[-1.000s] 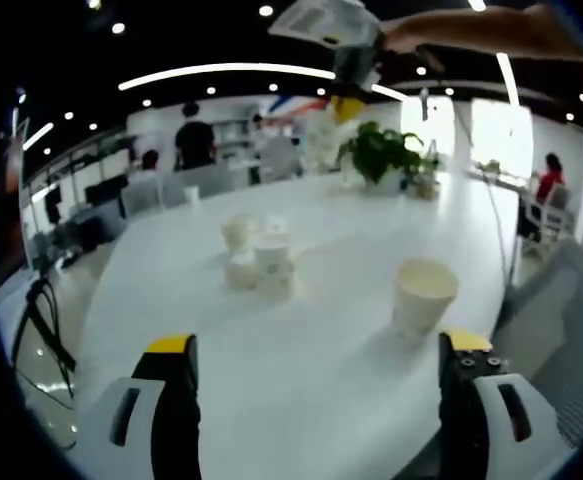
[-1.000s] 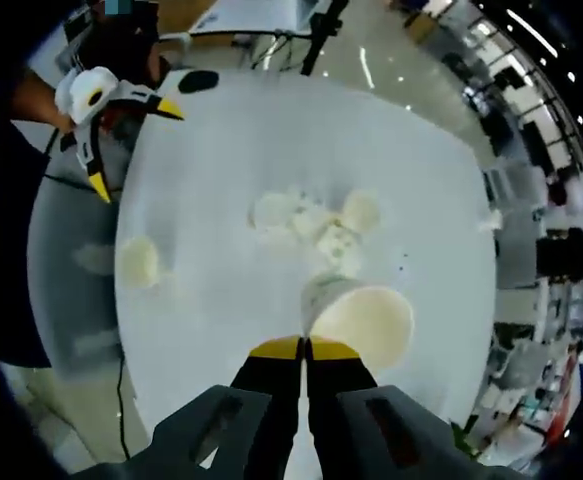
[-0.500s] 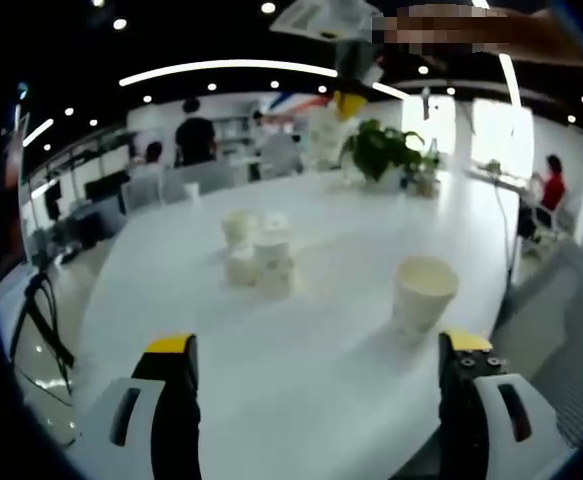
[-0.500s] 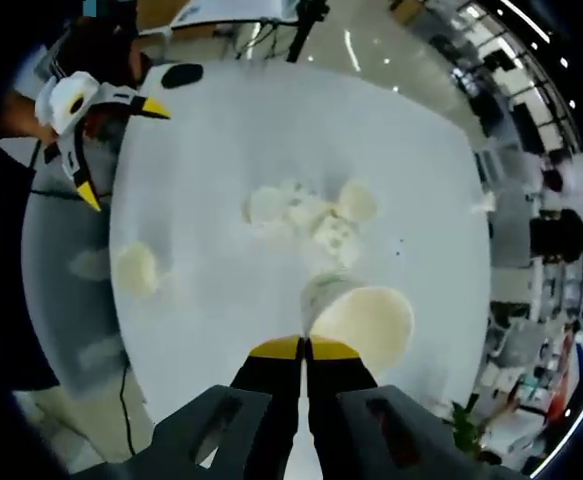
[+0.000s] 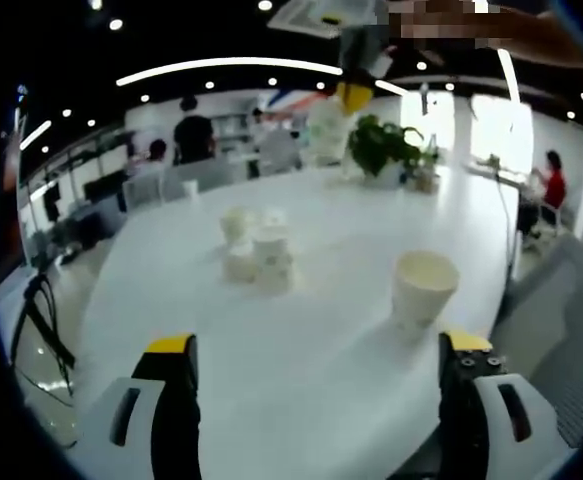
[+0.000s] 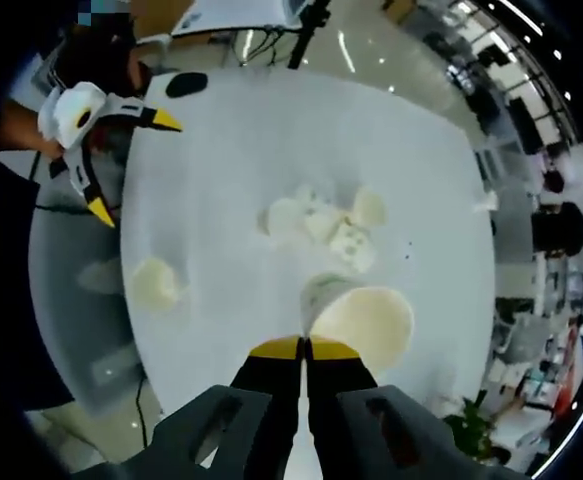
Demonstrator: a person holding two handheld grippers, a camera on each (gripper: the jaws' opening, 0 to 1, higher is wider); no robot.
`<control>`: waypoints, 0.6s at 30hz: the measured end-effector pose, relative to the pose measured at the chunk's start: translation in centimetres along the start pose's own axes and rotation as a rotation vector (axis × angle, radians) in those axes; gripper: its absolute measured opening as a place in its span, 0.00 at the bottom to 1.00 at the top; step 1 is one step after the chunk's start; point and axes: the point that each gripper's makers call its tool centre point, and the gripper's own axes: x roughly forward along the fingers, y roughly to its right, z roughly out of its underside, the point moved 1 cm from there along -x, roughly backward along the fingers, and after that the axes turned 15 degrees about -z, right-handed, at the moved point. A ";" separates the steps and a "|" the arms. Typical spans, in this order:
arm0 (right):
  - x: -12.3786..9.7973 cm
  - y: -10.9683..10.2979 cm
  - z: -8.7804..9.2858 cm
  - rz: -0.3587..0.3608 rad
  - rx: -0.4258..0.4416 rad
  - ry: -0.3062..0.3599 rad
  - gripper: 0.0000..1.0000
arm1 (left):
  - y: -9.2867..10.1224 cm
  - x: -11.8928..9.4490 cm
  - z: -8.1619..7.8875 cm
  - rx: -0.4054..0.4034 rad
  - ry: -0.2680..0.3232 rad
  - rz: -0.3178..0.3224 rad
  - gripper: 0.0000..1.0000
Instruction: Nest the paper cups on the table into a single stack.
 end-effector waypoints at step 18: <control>0.4 -4.3 0.6 -0.039 -0.010 -0.038 0.00 | 0.0 0.2 0.6 0.000 -0.030 0.008 0.98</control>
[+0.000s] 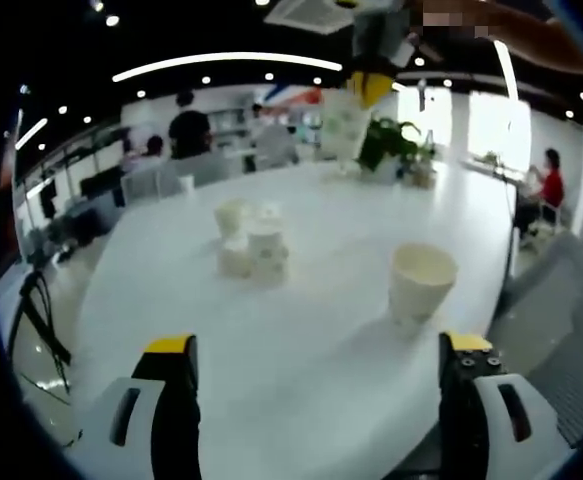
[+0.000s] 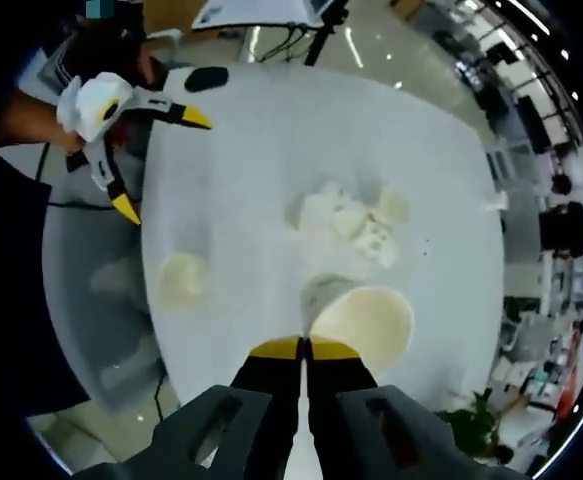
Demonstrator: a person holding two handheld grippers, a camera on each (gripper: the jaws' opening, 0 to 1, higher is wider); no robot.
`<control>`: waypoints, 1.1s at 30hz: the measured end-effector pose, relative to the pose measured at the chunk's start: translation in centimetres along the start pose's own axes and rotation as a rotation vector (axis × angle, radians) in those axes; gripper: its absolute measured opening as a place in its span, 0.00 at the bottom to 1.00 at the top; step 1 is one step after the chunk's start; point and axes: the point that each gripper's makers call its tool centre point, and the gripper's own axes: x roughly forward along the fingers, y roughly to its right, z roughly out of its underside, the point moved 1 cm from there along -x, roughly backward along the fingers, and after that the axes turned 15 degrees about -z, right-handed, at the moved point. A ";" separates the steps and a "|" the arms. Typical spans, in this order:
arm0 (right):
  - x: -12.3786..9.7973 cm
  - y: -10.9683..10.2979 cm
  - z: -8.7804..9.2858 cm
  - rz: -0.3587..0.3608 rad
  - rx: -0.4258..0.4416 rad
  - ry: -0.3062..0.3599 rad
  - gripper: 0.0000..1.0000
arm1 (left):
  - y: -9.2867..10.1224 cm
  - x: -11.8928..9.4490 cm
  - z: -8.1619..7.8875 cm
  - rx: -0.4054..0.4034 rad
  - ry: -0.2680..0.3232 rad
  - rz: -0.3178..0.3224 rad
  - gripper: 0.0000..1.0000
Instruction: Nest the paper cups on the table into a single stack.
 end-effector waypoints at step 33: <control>0.6 -5.7 -1.3 -0.042 -0.102 -0.007 0.00 | 0.6 0.1 0.6 0.061 -0.028 0.020 0.98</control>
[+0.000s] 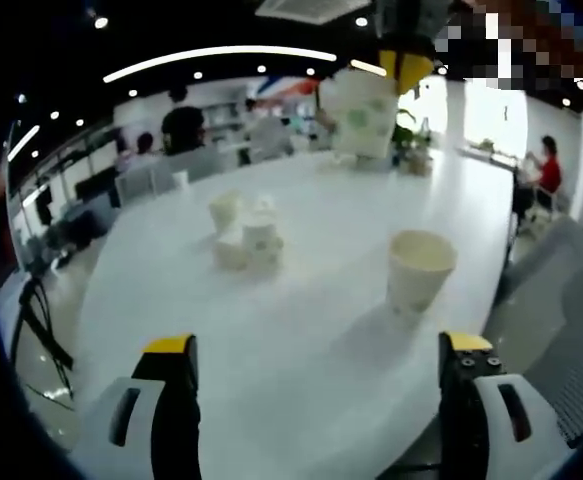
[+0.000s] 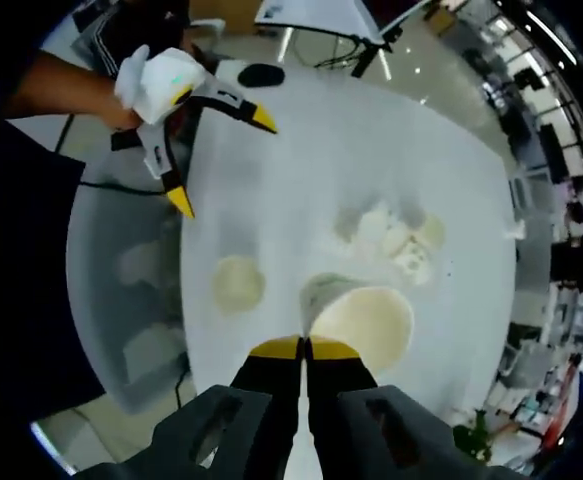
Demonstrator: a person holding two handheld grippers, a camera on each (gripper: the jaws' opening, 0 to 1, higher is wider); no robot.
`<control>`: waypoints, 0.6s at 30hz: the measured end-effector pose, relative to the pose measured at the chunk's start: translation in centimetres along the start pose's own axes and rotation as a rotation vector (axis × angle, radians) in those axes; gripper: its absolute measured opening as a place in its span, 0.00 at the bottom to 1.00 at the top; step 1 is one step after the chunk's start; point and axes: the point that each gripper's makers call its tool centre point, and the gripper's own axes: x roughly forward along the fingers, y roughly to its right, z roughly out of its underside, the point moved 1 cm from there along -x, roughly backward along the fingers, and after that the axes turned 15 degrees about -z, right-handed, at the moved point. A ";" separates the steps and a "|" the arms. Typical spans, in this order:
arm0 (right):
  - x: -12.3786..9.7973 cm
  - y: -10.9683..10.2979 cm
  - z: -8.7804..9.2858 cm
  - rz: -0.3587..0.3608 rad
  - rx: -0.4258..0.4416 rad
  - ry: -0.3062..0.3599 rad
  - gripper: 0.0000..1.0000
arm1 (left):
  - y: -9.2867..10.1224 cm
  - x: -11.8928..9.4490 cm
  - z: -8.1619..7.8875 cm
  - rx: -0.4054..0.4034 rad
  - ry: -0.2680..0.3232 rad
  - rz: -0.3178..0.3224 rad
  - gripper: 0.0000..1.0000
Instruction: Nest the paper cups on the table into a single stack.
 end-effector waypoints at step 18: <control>0.3 -2.6 0.4 -0.027 -0.018 -0.030 0.00 | -0.1 -0.1 -0.1 -0.060 -0.010 -0.002 0.98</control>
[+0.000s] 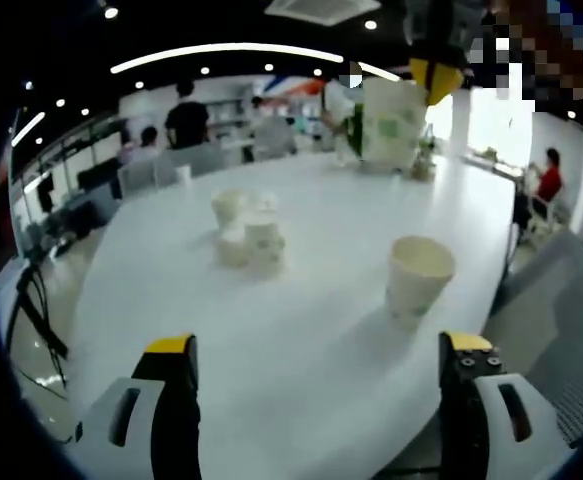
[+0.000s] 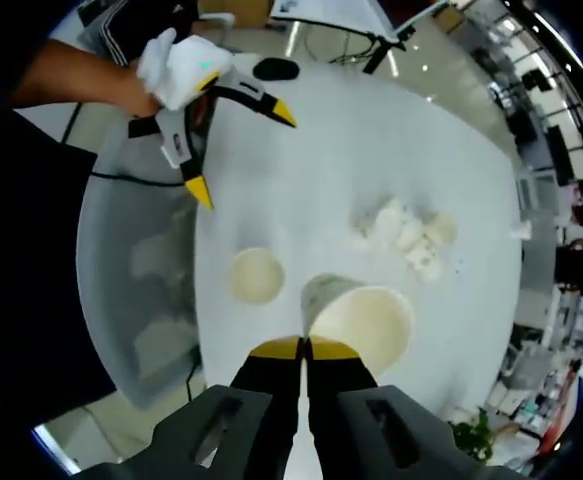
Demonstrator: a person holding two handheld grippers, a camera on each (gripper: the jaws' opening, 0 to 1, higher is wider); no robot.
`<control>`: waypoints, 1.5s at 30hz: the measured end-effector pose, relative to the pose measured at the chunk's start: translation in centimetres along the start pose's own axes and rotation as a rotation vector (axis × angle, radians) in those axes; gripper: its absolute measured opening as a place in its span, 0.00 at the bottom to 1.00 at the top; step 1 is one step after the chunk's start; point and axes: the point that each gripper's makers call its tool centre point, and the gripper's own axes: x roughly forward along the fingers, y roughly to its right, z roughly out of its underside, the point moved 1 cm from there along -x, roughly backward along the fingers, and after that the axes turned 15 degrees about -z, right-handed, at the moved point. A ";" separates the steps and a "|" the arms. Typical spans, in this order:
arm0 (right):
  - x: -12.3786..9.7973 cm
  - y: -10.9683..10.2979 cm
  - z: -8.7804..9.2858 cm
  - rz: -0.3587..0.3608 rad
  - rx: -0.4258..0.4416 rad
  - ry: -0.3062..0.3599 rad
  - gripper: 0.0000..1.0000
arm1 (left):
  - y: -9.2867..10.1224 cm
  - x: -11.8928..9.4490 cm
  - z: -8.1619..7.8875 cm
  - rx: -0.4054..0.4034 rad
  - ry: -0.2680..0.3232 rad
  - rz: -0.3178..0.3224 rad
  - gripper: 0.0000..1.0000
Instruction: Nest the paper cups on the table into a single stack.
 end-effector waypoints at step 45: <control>2.0 -4.2 -1.1 -0.072 -0.007 -0.018 0.00 | -0.2 0.0 -0.3 -0.032 0.008 -0.003 0.98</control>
